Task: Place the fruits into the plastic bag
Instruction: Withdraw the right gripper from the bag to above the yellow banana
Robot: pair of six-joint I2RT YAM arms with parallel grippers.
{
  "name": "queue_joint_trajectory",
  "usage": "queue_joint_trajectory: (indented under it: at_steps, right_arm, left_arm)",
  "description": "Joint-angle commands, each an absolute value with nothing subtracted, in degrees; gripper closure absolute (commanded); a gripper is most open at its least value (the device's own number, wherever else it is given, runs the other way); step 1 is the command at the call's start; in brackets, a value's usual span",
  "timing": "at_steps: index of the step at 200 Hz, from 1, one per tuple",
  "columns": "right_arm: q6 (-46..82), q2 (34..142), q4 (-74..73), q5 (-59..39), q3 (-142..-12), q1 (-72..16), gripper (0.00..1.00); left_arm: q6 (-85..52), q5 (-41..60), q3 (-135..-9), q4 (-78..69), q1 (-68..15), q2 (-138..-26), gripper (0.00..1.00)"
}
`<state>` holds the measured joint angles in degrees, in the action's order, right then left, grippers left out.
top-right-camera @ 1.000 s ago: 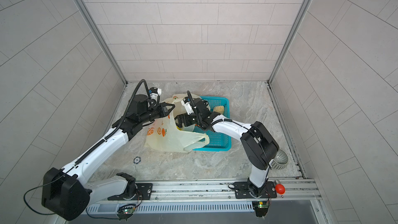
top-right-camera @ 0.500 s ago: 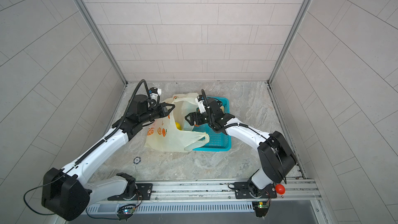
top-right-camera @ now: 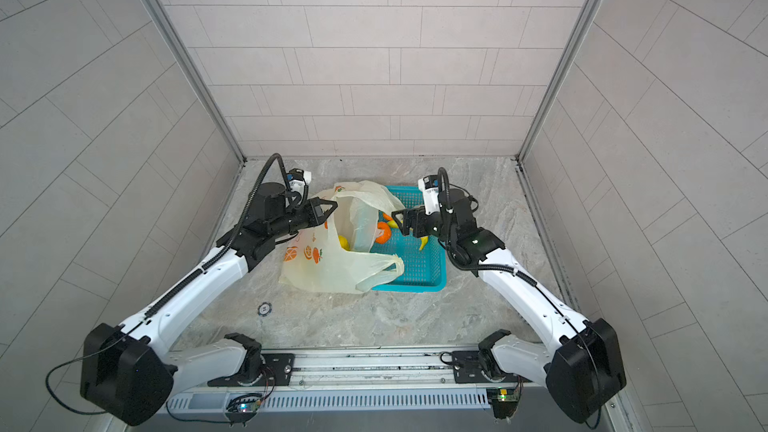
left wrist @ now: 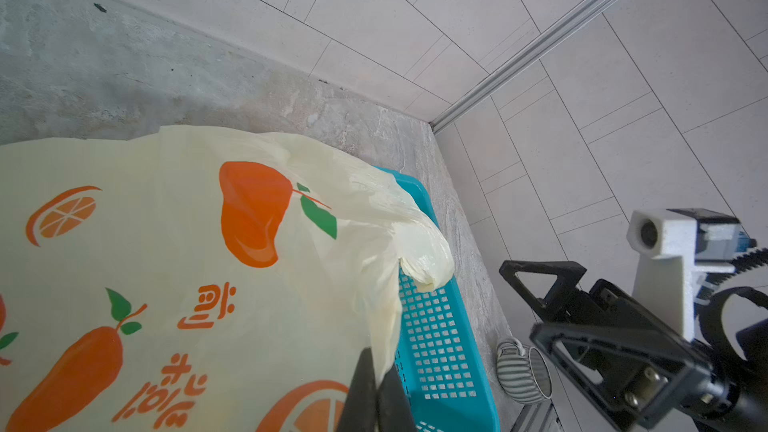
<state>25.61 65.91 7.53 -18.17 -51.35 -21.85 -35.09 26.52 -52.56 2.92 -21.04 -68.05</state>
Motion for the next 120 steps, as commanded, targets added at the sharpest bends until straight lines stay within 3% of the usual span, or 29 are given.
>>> queue_joint_trajectory:
  at_steps: [1, 43, 120]
  right_arm:
    - [27.7, 66.3, 12.1, -14.1, -50.4, -19.0, 0.06]
    - [28.0, 70.2, 16.6, -11.1, -51.8, -18.4, 0.05]
    - [25.4, 77.7, 25.6, -5.6, -57.3, -20.7, 0.18]
  left_arm:
    - [-34.8, 26.0, -52.7, 2.2, -21.4, -68.3, 1.0]
    - [-34.8, 25.9, -52.7, 2.4, -21.4, -68.5, 1.0]
    - [-34.8, 25.7, -52.6, 2.1, -21.7, -69.1, 1.0]
